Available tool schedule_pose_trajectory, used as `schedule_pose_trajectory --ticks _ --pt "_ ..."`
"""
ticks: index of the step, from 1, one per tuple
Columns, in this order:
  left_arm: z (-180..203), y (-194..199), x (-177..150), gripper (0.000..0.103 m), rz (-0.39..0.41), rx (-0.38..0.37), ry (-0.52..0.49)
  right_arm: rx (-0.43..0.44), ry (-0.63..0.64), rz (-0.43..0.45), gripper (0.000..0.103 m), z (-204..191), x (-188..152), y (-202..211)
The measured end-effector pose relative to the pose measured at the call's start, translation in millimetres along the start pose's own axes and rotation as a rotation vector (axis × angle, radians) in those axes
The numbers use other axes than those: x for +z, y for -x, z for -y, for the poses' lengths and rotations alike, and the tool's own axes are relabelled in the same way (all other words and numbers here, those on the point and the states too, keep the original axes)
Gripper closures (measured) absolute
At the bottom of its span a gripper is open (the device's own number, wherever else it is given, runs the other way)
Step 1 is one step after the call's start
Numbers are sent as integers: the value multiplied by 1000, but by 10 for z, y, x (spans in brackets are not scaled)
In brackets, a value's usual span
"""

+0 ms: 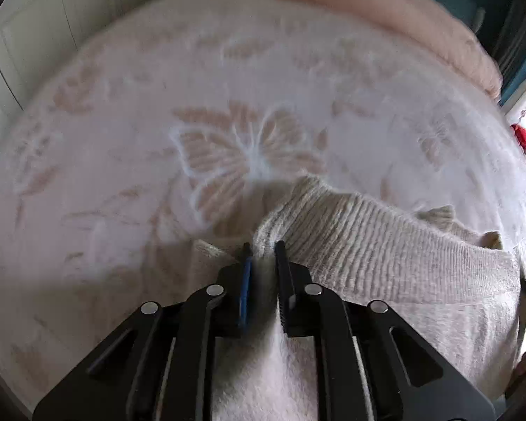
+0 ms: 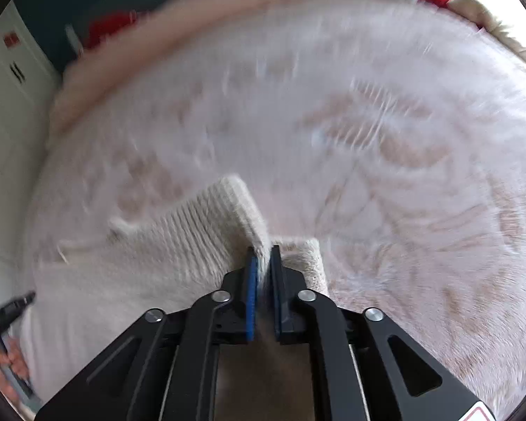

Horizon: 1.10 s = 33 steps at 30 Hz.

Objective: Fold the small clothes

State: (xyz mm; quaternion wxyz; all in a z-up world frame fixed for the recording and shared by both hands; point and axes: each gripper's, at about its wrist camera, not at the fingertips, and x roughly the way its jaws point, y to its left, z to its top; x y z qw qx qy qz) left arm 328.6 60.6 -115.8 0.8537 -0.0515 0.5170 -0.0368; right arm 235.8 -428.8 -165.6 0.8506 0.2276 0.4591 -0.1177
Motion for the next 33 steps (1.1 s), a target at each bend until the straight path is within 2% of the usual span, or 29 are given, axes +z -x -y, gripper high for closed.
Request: schedule_pose_trajectory --ticks 1,2,3,4,6,8,10,11,12,13,14,16,19,20,21,23,24,25,27,28,29,31,32,33 --pt "10 128 -26 80 27 7 -6 8 -5 62 88 -42 -10 243" --pt "23 276 -54 64 48 24 -17 23 4 104 88 -84 -32 432" --pt "41 505 -117 54 93 18 -34 44 15 139 88 -132 -80 632" --pt "56 675 -185 52 129 0 -44 70 26 168 88 -186 -166 827" --pt "81 965 -391 51 167 -52 -54 131 50 156 90 -273 -438 1029" --pt "83 1055 -673 51 129 -108 -11 124 66 108 92 -295 -713 1002" --pt "43 976 -928 50 77 -134 40 58 63 29 92 -242 -1035 785" --pt "34 891 -1053 50 47 -122 52 9 60 -9 99 -174 -1174 649" --pt "18 743 -1202 50 7 -98 63 -5 59 -19 100 -105 -1297 557" --pt "7 655 -1276 50 5 -89 62 -1 60 3 100 -111 -1338 613" --pt "8 651 -1335 50 50 -75 40 -7 62 2 99 -136 -1306 686" --pt "69 694 -1316 50 60 -46 -1 25 56 27 97 -207 -1179 921" --pt "16 906 -1261 48 66 -66 60 46 77 71 97 -268 -1122 1189" --pt "-63 975 -1261 42 82 -75 97 25 95 82 96 -275 -1192 1207" --pt "-178 1031 -1280 40 99 -80 148 -9 111 83 96 -245 -1219 1182" --pt "-321 1039 -1327 40 91 -82 188 -103 117 -12 100 -94 -1368 864" --pt "-392 1020 -1362 40 78 -64 193 -91 98 -52 101 -10 -1434 760" --pt "-452 1015 -1402 40 71 -37 190 -65 76 -48 101 34 -1456 738" --pt "-547 1065 -1498 40 59 -19 180 -62 35 -39 97 -17 -1384 889" --pt "-610 1112 -1540 40 56 -21 185 -29 16 -28 95 -85 -1334 1010" --pt "-671 1151 -1579 39 55 -33 200 14 12 -15 95 -154 -1301 1100" --pt "-798 1197 -1670 30 44 -89 273 92 56 -8 95 -421 -1268 1222" --pt "-868 1167 -1709 24 37 -137 341 125 78 -17 95 -552 -1268 1230" --pt "-891 1126 -1751 21 30 -167 395 150 93 -25 95 -676 -1291 1209"
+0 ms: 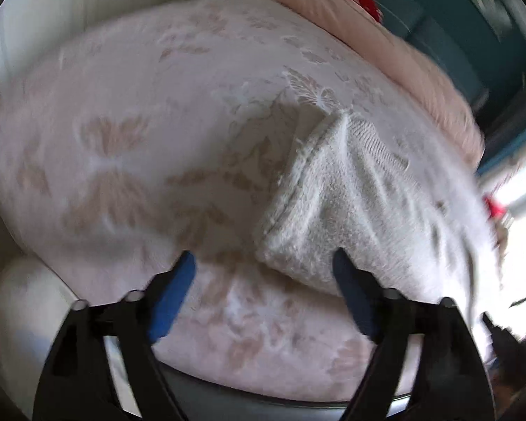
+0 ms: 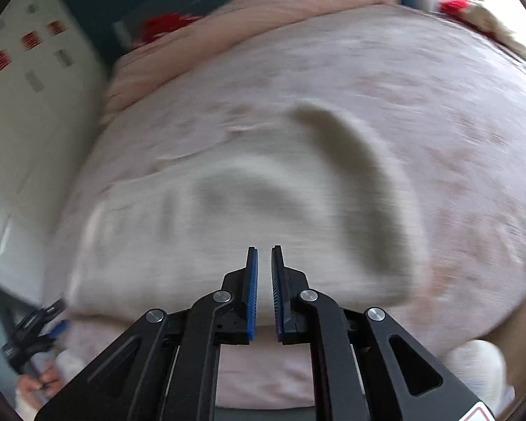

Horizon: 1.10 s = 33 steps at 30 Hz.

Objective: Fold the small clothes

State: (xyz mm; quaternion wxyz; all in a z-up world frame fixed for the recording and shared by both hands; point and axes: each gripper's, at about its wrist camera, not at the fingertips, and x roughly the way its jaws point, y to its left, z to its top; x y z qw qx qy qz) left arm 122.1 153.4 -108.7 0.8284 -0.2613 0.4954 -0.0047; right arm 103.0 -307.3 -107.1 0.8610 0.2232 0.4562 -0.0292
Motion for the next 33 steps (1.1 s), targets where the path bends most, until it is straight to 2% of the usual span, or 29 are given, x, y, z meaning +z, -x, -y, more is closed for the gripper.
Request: schedule_pose_trajectory --ticks 2,4,6,9,12,15,16,17,19,20,21,24,29,31,33 --pt "-59 -106 -16 21 -24 -35 82 52 44 -27 95 -316 50 -159" --pt "-75 -241 -30 20 -38 -80 157 62 114 -38 95 -673 125 -362" --pt "-30 -301 -5 16 -1 -73 168 56 176 -54 96 -1031 203 -597" --pt "61 -364 41 17 7 -71 158 15 223 -64 97 -1319 333 -918" --pt "83 -425 88 19 6 -62 168 -48 245 -75 98 -1435 465 -1259" --pt "81 -453 108 20 9 -45 162 -105 212 -197 101 -1342 445 -1754" --pt "100 -459 113 21 12 -32 155 -94 196 -189 103 -1286 405 -1849" --pt "119 -462 122 27 17 -16 145 -85 190 -167 103 -1263 384 -1867" --pt "131 -468 131 47 28 2 124 -72 163 -148 103 -1231 365 -1862" --pt "139 -486 152 69 23 -11 116 -68 163 -142 103 -1225 352 -1854" --pt "138 -512 181 73 2 -26 123 -63 165 -137 103 -1216 340 -1832" --pt "184 -424 248 82 15 -37 148 -39 160 -127 103 -1161 298 -1768" --pt "783 86 355 86 124 -86 -25 4 165 -117 103 -1137 292 -1703" --pt "1270 352 372 86 154 -140 -151 37 137 -111 102 -1105 359 -1552" --pt "1759 555 316 86 180 -180 -281 92 96 -66 101 -983 427 -1272"
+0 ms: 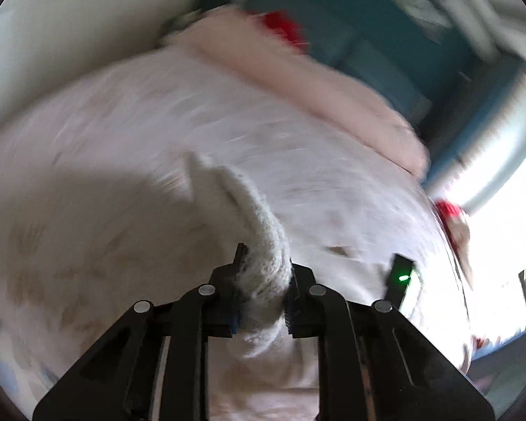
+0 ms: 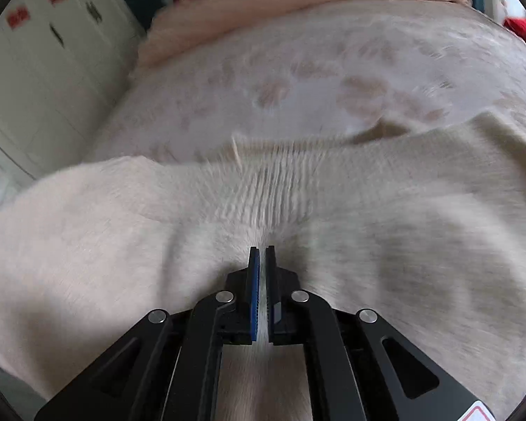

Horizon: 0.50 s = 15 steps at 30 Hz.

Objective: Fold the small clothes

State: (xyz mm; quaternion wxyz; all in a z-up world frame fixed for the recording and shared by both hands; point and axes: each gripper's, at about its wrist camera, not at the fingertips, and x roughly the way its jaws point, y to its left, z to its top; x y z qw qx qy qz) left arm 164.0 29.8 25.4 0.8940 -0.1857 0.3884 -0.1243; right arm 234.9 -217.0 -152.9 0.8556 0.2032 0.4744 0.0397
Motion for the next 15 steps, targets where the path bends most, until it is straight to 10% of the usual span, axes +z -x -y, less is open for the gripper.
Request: schedule_pose_trajectory --ticks 8,15 --pt "1881 -336 -508 85 -118 -225 -339 -72 -123 173 91 1281 -361 1494" --pt "1792 -785 -1576 46 -275 -152 -298 -69 -312 156 50 2200 -973 1950"
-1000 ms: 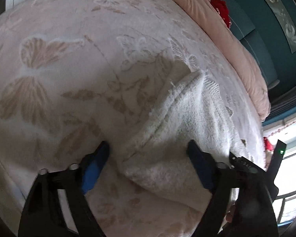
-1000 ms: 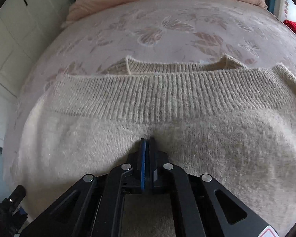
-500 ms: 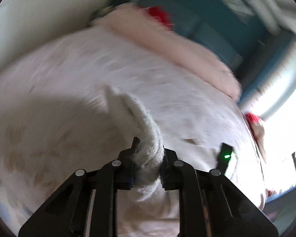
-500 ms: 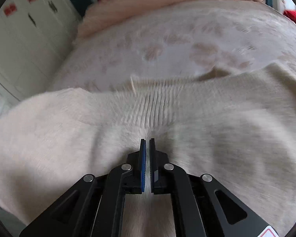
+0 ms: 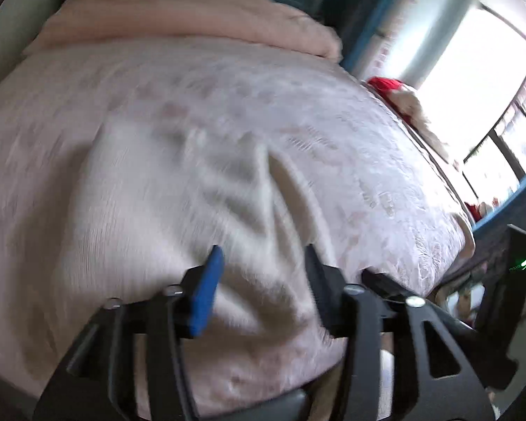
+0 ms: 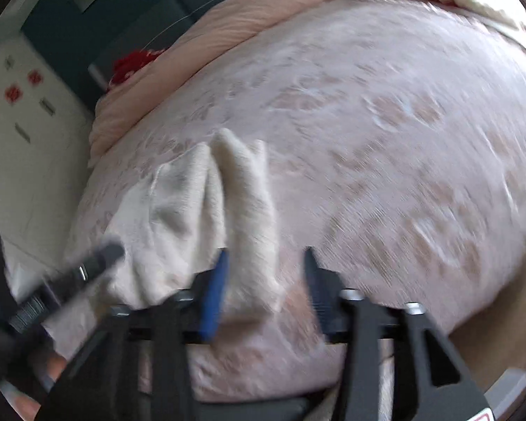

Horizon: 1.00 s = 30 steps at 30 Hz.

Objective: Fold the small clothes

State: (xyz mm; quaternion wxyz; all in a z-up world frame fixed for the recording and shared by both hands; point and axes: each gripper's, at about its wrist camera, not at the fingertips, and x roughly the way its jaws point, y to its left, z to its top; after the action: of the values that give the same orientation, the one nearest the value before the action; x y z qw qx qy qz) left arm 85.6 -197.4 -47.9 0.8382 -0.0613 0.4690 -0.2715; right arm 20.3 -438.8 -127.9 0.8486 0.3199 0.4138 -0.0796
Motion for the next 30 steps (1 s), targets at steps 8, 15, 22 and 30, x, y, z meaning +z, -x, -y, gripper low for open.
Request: schedule_pose_trajectory --ticks 8,15,22,30 --pt "-603 467 -370 19 76 235 -118 222 -44 -72 30 -336 17 -235" --pt "-942 234 -374 43 14 304 -118 202 -30 -193 74 -745 15 -813" --pt "-754 281 -323 88 -1 214 -154 330 169 100 84 -1352 429 77" --pt "-584 -41 -435 91 -69 219 -194 57 35 -71 80 -171 -36 -743"
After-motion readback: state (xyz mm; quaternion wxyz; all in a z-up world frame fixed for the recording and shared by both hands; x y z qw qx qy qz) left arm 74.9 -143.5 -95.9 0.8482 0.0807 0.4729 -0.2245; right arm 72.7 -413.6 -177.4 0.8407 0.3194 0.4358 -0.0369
